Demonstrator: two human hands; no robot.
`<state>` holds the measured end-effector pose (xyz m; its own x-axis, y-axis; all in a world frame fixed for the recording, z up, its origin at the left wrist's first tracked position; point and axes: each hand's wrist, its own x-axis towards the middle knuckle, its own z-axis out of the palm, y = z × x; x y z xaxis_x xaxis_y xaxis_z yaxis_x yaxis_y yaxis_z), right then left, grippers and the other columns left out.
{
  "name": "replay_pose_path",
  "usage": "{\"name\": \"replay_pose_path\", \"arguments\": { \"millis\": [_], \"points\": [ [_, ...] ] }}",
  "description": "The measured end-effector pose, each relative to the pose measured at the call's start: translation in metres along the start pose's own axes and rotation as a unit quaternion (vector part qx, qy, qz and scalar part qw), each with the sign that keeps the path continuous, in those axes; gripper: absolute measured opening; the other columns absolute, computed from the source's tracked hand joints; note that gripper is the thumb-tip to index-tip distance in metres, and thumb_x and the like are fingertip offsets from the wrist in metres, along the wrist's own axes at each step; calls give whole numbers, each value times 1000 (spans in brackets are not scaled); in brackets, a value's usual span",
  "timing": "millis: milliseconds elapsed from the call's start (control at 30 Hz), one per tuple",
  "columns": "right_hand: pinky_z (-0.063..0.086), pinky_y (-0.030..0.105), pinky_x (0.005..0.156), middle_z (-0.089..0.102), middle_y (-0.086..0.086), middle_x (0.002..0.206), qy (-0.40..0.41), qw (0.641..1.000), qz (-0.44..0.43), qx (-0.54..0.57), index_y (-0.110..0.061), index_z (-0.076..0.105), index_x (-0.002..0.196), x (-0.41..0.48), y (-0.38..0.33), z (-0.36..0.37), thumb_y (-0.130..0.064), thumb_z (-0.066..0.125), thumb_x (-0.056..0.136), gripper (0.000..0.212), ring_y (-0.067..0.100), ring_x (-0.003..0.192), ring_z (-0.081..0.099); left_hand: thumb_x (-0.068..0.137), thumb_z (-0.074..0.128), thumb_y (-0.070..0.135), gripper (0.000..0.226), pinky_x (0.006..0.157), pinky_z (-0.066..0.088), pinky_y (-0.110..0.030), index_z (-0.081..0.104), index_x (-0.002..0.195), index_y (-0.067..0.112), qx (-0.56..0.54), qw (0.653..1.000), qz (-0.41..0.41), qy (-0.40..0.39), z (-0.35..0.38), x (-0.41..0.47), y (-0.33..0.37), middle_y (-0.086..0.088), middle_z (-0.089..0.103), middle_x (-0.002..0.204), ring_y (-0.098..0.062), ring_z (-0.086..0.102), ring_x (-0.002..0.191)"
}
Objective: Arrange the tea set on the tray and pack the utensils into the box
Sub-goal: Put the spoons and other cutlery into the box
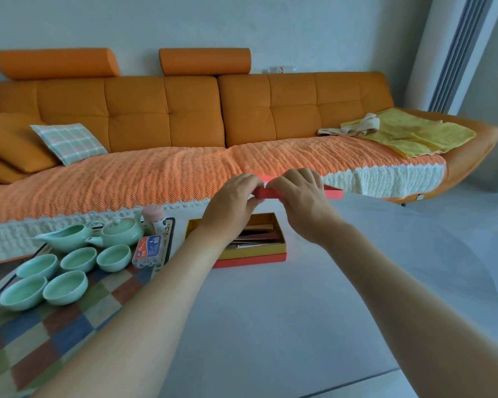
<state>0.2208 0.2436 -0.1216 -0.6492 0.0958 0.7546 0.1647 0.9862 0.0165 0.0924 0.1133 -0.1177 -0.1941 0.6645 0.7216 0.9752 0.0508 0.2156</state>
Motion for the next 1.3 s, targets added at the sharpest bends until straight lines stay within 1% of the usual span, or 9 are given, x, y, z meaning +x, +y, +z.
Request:
{"name": "replay_pose_path", "arguments": {
  "millis": [100, 200, 367, 533, 667, 733, 867, 1000, 1300],
  "points": [
    [31, 46, 109, 54, 6, 127, 13, 999, 6, -42, -19, 52, 135, 2, -8, -5, -3, 64, 86, 53, 29, 120, 44, 95, 62, 19, 13, 67, 43, -18, 60, 107, 14, -28, 999, -23, 38, -23, -4, -7, 6, 60, 94, -13, 56, 85],
    [17, 58, 117, 29, 10, 155, -53, 995, 50, -63, -22, 23, 155, 1, -12, -7, -26, 78, 77, 96, 33, 146, 20, 98, 59, 22, 19, 66, 47, -22, 57, 115, 14, -76, 988, -104, 87, -44, -9, -13, 4, 63, 98, -12, 57, 85],
    [7, 71, 113, -10, 7, 164, -163, 982, 75, -52, -40, -10, 155, 0, -22, -2, -48, 85, 59, 135, 32, 151, -13, 101, 50, 26, 18, 74, 46, -29, 59, 114, 16, -188, 941, -263, 97, -60, -13, -22, -2, 65, 103, -18, 60, 93],
    [13, 75, 108, -4, 11, 163, -159, 984, 52, -64, -40, -6, 155, 5, -37, 7, -54, 81, 56, 132, 35, 151, -9, 105, 43, 28, 25, 62, 55, -25, 62, 114, 13, -348, 854, -386, 33, -70, -22, -32, -5, 67, 99, -18, 63, 85],
    [26, 68, 104, 17, 10, 155, -193, 977, 42, -83, -42, 3, 153, 6, -40, 13, -57, 75, 53, 124, 34, 144, 14, 105, 43, 29, 26, 75, 53, -34, 62, 112, 13, -297, 865, -403, 19, -64, -29, -42, -12, 67, 106, -25, 65, 94],
    [26, 66, 105, 21, 9, 151, -215, 972, 52, -83, -46, 5, 151, 9, -39, 17, -58, 74, 49, 124, 32, 140, 20, 103, 45, 32, 30, 73, 51, -30, 56, 128, 18, -216, 897, -385, -13, -60, -30, -47, -6, 62, 120, -23, 62, 103],
    [23, 61, 108, 25, 4, 145, -303, 949, 72, -50, -56, 6, 146, 23, -34, 24, -68, 73, 45, 122, 29, 133, 24, 87, 66, 52, 84, 113, 27, -37, 19, 154, 34, -68, 938, -308, -146, -57, -40, -55, 3, 15, 156, -19, 22, 143],
    [25, 54, 109, 30, -1, 141, -380, 921, 80, -4, -60, 12, 143, 26, -31, 36, -66, 75, 47, 115, 24, 130, 24, 52, 83, 69, 127, 118, 22, -49, 5, 152, 50, -21, 910, -285, -301, -50, -57, -68, 15, -14, 160, -18, 0, 150],
    [29, 47, 112, 30, -17, 152, -415, 894, 137, 97, -57, 37, 140, 24, -28, 53, -67, 82, 50, 101, 20, 142, 25, 62, 83, 60, 114, 111, 30, -35, 21, 154, 38, -9, 889, -319, -328, -41, -66, -89, 13, 4, 161, -20, 26, 143]
  ]
}}
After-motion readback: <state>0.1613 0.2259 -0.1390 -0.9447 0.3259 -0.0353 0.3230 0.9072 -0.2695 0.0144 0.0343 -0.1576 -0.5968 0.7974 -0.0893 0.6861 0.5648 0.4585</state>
